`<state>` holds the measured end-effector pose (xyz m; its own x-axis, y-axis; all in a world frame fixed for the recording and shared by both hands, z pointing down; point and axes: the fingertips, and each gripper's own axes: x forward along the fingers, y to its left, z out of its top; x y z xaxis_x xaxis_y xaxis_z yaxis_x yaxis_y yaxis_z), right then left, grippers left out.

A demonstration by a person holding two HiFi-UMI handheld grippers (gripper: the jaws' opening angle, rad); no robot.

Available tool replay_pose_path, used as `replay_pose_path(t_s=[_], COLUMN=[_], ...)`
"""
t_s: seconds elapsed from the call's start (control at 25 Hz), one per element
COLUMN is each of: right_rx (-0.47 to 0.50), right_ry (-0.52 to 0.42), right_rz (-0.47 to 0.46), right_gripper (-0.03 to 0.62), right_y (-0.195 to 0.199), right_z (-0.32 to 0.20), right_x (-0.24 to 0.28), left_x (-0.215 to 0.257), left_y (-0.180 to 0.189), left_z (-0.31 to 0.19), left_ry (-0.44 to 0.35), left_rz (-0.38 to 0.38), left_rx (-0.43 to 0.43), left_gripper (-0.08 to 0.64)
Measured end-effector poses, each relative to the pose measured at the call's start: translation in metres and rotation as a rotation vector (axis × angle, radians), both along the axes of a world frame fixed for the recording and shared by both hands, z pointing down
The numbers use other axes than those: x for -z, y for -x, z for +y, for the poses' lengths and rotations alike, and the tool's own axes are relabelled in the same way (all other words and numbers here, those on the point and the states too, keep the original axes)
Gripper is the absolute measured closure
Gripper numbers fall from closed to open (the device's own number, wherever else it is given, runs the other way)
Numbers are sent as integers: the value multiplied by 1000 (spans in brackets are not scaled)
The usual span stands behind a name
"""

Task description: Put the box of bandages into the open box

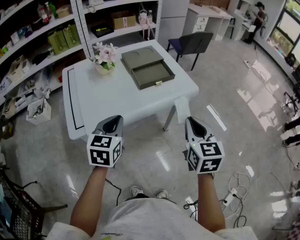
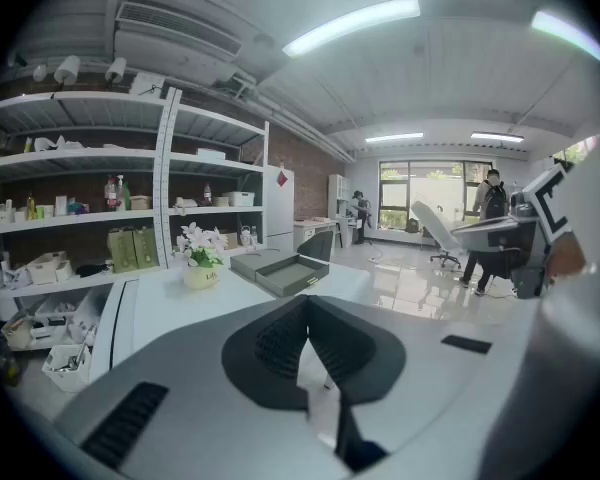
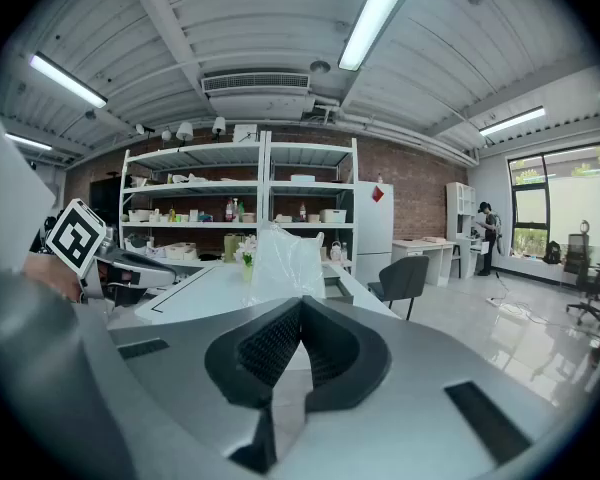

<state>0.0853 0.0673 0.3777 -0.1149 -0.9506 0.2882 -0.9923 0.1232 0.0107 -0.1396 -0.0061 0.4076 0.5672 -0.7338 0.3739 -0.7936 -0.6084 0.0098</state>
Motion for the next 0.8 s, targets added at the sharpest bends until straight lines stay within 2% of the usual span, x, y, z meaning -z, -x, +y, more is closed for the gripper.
replay_pose_path(t_s=[0.2,0.4,0.8], right_rx=[19,-4,-20], right_ry=[4,6,8], right_rz=[3,10,11], right_gripper=[588,588,588], right_y=[14,20,11], right_z=[-13,-13,-31], right_x=[-2,-1,-3], left_x=[-3,-10,-18], left_y=[11,14,2], left_z=[-9,-13,-36], left_ry=[3,14,29], left_rz=[8,11,2], left_rx=[11,-16,-41], left_gripper=[555,555,555])
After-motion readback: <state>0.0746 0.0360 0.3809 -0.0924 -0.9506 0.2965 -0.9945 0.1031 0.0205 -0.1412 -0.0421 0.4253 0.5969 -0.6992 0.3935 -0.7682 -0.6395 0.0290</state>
